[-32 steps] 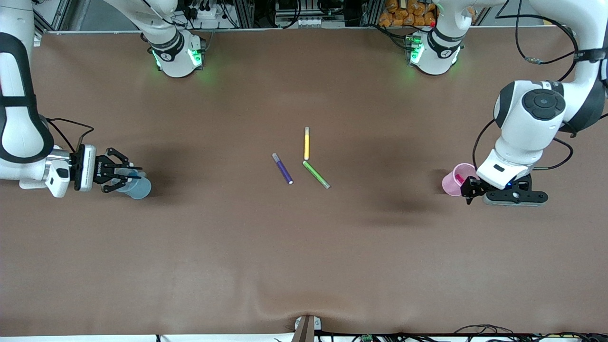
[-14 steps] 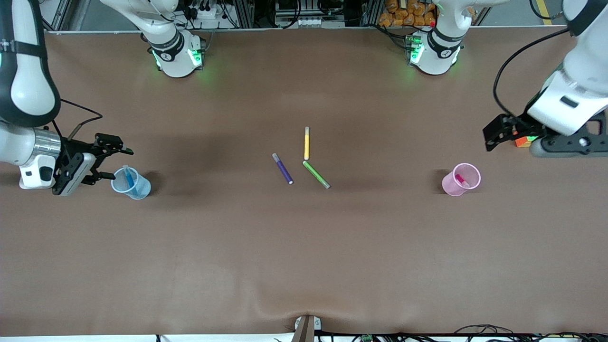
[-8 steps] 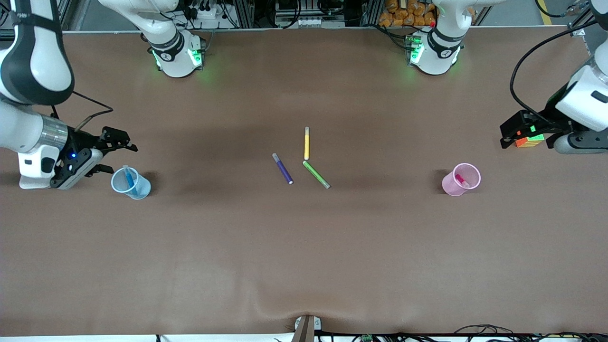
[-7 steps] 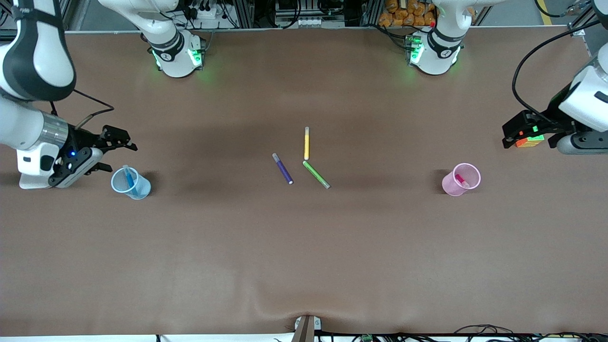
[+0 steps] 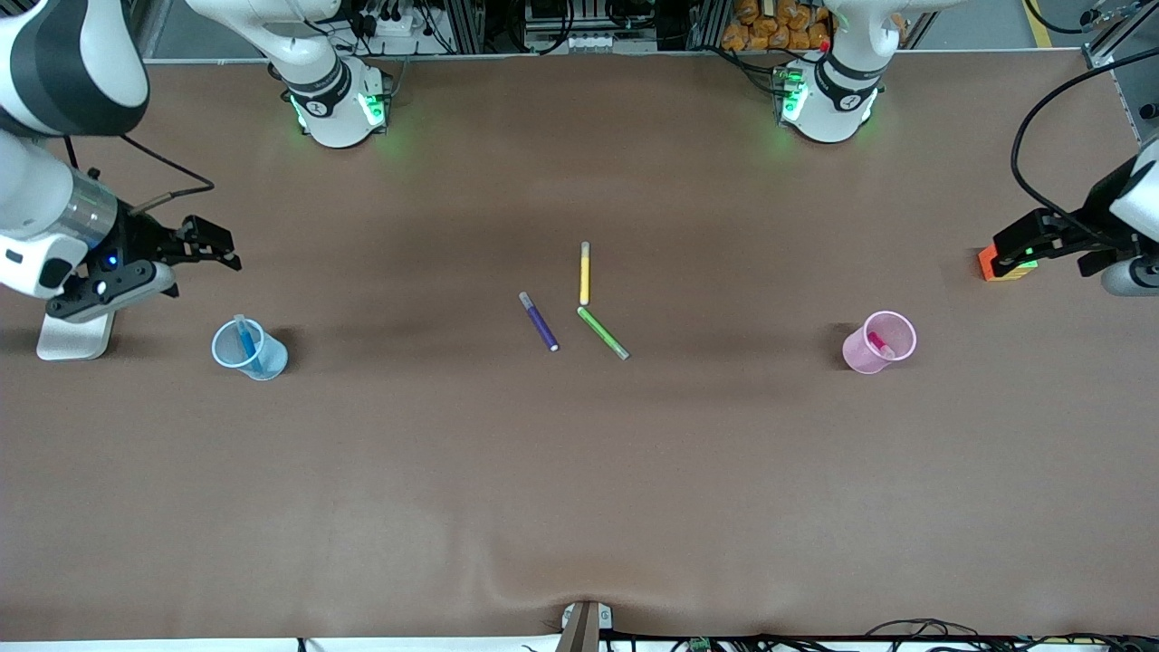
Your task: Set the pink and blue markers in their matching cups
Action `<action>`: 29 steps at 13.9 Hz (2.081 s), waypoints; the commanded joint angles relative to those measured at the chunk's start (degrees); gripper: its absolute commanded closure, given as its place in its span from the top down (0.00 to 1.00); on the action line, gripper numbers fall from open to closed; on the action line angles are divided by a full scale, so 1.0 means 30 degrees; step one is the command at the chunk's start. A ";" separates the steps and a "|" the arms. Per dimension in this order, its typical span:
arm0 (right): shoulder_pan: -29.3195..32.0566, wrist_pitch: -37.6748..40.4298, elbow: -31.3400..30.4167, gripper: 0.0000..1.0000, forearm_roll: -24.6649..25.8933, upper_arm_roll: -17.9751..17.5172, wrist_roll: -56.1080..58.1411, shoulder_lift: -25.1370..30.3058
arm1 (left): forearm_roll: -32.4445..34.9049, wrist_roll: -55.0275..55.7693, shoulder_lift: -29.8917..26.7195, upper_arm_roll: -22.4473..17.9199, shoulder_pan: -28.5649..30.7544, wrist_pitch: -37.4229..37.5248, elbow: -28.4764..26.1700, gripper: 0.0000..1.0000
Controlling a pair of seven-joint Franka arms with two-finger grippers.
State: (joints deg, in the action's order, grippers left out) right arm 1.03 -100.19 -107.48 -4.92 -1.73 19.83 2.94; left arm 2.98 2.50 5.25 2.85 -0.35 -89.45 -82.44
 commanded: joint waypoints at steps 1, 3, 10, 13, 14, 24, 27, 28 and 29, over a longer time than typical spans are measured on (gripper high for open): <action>-0.0284 0.1107 0.0226 1.00 0.0819 0.0080 -0.1683 0.0894 | -0.0350 -0.0801 -0.0839 -0.1358 -0.0764 0.1159 -0.0525 1.00; -0.0197 0.2658 0.1746 1.00 0.0848 0.0109 -0.2652 0.0836 | -0.0350 -0.0802 -0.2301 -0.1970 -0.0938 0.0672 -0.2571 1.00; 0.0329 0.5858 0.5529 1.00 0.0848 0.0255 -0.4385 0.0631 | -0.0292 -0.1916 -0.2773 -0.2736 -0.1525 0.0956 -0.2432 1.00; 0.0917 0.6586 0.5709 1.00 0.0848 0.0226 -0.4385 0.0689 | -0.0292 -0.2004 -0.2892 -0.2620 -0.1525 0.1047 -0.2404 1.00; 0.0917 0.6881 0.5680 1.00 0.0848 0.0255 -0.4385 0.0747 | -0.0292 -0.1946 -0.2863 -0.2474 -0.1525 0.1047 -0.2404 1.00; 0.0888 0.6621 0.5534 1.00 0.0877 0.0226 -0.4355 0.0660 | -0.0350 -0.0452 -0.2629 -0.2004 -0.1409 0.1076 -0.2404 1.00; 0.0917 0.6563 0.5533 1.00 0.0907 0.0226 -0.4326 0.0660 | -0.1052 0.0716 -0.2628 -0.2033 -0.1291 0.1076 -0.2404 1.00; 0.0917 0.6388 0.5475 1.00 0.0907 0.0226 -0.4268 0.0660 | -0.1025 0.0837 -0.2629 -0.2033 -0.1291 0.1076 -0.2404 1.00; 0.0917 0.6212 0.5475 1.00 0.0907 0.0226 -0.4209 0.0631 | -0.1024 0.0751 -0.2600 -0.2033 -0.1291 0.1076 -0.2404 1.00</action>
State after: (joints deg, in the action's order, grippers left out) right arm 3.28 -80.85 -91.33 -3.22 -0.45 7.38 5.02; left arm 0.86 3.97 -1.98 -3.27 -4.49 -86.50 -89.23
